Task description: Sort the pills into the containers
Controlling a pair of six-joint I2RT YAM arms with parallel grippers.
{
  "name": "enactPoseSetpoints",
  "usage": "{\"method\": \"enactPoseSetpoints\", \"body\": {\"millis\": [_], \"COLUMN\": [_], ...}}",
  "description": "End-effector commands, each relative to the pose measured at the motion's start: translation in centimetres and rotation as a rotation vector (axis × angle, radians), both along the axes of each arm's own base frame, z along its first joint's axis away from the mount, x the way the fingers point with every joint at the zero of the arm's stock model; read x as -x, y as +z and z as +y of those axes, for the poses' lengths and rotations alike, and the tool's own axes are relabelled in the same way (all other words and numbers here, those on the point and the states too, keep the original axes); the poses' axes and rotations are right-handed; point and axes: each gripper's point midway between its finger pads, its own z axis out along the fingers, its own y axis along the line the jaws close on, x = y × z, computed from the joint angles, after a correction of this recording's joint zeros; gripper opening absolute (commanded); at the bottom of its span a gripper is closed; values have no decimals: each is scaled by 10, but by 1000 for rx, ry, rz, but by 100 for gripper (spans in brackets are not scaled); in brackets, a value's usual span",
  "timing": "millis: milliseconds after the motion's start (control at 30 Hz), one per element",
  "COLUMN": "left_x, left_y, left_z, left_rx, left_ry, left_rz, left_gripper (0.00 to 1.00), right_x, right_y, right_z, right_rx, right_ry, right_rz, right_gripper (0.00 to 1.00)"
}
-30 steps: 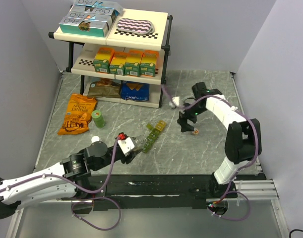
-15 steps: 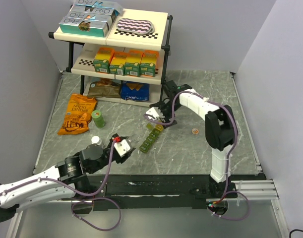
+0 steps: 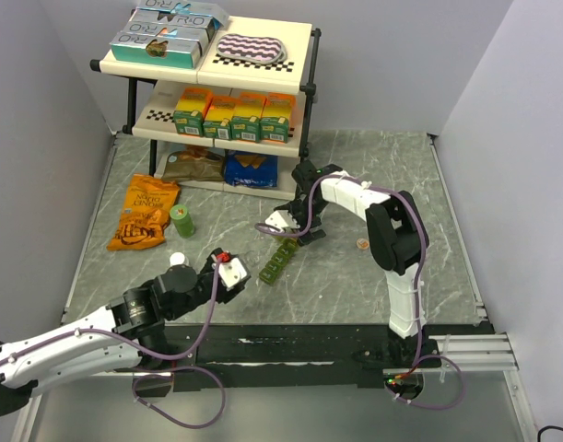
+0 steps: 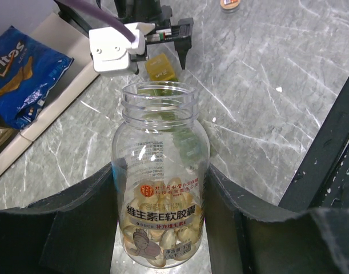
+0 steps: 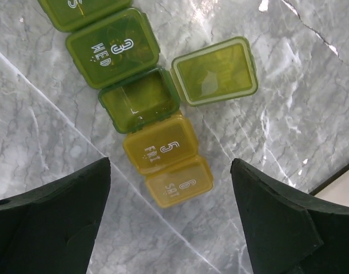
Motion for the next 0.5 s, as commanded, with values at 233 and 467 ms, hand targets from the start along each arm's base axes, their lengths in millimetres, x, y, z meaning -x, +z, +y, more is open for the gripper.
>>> {"method": "enactPoseSetpoints", "body": {"millis": [233, 467], "left_x": [0, 2], "left_y": [17, 20], "left_z": [-4, -5], "left_rx": [59, 77], "left_ry": [-26, -38], "left_rz": [-25, -24], "left_gripper": [1, 1], "right_x": [24, 50], "right_y": [-1, 12], "right_z": [-13, -18], "right_rx": [21, -4], "right_ry": [-69, -192], "right_rz": [30, 72], "right_gripper": [77, 60]}}
